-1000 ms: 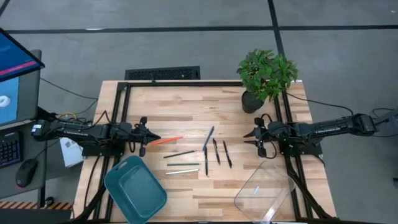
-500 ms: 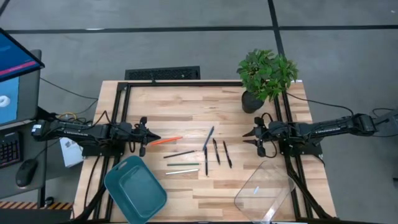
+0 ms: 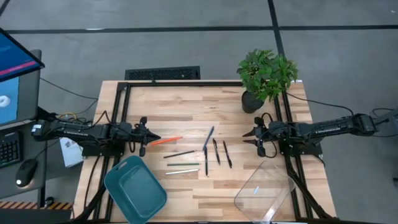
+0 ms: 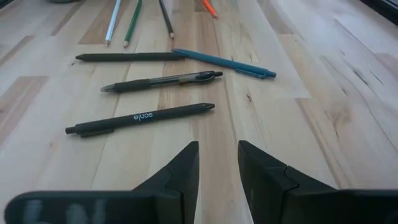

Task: Sort pens & pencils
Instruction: Put the right black pen into the transparent bin

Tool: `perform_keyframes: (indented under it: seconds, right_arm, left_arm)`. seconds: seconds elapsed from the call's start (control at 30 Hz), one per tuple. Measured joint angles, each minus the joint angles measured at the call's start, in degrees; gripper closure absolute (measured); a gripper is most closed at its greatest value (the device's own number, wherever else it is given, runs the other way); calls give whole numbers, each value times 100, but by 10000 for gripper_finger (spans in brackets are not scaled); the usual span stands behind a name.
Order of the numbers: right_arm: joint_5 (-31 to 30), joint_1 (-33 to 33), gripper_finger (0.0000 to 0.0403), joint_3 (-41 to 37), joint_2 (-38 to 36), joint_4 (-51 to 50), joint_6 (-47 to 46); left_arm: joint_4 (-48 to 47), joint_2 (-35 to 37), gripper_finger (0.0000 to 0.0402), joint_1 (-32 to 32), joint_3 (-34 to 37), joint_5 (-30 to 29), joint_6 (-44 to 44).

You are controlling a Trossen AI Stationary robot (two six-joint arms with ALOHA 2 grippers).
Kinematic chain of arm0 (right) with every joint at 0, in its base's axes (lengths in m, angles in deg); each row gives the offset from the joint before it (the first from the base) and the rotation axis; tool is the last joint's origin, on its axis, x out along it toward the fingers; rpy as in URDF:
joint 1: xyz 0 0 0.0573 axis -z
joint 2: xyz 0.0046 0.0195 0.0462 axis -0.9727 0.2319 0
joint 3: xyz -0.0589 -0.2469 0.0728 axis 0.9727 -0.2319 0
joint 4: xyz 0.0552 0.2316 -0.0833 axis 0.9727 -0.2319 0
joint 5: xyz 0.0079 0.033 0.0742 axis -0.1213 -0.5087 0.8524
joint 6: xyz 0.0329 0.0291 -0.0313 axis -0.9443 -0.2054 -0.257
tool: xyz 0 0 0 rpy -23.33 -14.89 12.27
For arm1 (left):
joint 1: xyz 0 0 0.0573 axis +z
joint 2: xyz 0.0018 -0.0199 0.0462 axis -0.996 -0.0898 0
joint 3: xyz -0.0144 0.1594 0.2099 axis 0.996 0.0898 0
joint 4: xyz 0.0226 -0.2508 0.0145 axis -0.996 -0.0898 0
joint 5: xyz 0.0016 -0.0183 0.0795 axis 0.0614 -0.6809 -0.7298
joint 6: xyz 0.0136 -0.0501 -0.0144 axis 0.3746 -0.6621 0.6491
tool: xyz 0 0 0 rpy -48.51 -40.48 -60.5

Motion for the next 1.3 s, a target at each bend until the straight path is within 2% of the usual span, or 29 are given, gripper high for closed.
perform_keyframes:
  seconds: [0.3, 0.5, 0.63, 1.3]
  right_arm:
    - [-22, 0, 270, 0, 2, 206, 25]
    - [-451, 0, 269, 0, 2, 846, 833]
    - [-494, 0, 270, 0, 2, 938, 1189]
    - [-494, 0, 270, 0, 2, 918, 1202]
  left_arm:
    - [-2, 0, 401, 1, 1, 0, 0]
    - [3, -1, 401, 0, -1, -47, 2]
    - [23, 0, 401, 1, 1, -195, 1]
    - [171, 1, 401, 1, 1, -719, -152]
